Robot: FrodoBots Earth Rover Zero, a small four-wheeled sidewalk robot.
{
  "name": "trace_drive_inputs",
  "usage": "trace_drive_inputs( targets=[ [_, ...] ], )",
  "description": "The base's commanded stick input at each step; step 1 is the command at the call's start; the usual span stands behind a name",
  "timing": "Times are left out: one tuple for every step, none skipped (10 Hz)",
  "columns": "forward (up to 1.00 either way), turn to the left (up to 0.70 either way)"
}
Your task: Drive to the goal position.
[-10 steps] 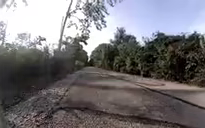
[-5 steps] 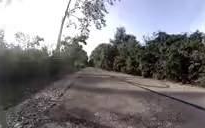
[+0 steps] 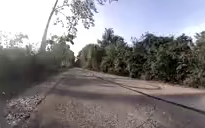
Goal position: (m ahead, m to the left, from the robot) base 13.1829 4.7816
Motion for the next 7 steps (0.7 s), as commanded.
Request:
trace_drive_inputs(
  targets=[
    [0.70,0.22],
    [0.70,0.16],
    [0.70,0.10],
    [0.70,0.04],
    [0.70,0.03],
    [0.70,0.03],
    [0.70,0.07]
  ],
)
